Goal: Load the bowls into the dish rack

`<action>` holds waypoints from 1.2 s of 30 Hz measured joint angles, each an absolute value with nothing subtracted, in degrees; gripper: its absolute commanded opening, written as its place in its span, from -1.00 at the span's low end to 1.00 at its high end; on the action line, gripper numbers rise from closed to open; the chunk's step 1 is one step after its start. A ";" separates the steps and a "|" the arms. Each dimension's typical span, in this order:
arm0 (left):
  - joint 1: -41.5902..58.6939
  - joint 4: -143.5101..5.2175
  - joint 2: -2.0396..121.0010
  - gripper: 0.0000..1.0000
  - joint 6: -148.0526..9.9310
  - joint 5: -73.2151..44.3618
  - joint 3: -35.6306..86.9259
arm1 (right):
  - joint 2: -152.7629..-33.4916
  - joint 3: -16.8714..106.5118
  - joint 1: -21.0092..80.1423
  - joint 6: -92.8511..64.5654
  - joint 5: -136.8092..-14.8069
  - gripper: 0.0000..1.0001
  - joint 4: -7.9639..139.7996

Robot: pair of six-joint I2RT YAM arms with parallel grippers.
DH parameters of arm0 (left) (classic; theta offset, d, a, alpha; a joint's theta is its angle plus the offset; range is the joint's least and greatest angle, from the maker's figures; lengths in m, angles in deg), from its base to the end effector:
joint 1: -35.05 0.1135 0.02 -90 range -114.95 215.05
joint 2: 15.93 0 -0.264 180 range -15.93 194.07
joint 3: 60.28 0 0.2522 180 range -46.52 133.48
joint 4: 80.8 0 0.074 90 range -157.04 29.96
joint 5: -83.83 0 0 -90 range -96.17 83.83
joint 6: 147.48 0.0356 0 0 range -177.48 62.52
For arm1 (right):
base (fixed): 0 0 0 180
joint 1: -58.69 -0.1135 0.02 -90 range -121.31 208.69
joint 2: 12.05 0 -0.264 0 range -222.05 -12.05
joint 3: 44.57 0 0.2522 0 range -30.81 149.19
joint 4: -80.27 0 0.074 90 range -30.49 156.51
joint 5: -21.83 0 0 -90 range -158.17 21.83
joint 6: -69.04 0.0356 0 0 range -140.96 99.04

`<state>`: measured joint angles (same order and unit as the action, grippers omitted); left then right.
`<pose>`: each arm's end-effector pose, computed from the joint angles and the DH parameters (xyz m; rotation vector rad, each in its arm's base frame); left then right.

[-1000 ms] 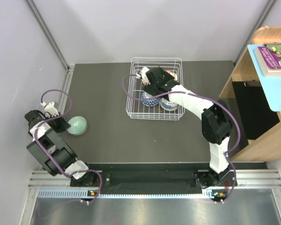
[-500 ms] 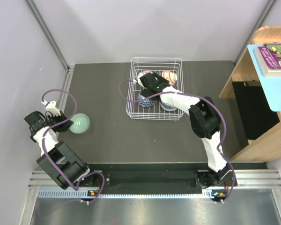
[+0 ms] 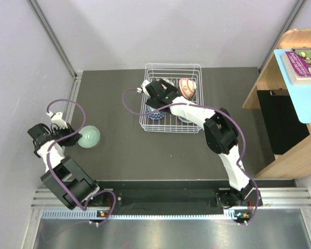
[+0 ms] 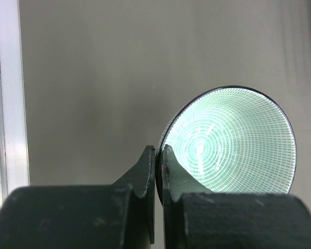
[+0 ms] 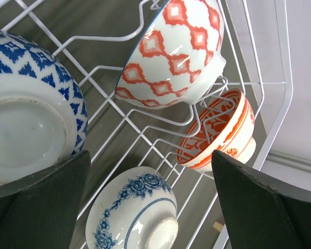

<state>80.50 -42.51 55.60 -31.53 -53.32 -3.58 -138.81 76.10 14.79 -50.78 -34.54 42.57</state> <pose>0.1863 0.1521 0.2208 -0.0556 2.1651 -0.3425 0.3765 0.3350 0.2265 -1.1036 1.9495 -0.5502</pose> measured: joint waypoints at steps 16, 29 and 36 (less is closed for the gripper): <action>79.06 -37.31 49.50 -1.00 -26.56 -61.19 -2.27 | -119.31 59.58 16.96 -53.97 -39.24 0.99 35.38; 72.42 -35.40 42.25 -1.00 -31.98 -65.30 8.11 | -119.03 54.66 22.92 -53.95 -39.30 0.99 36.12; 66.30 -35.91 39.91 -1.00 -37.08 -64.88 8.68 | -121.19 54.64 24.28 -53.95 -37.64 0.99 39.84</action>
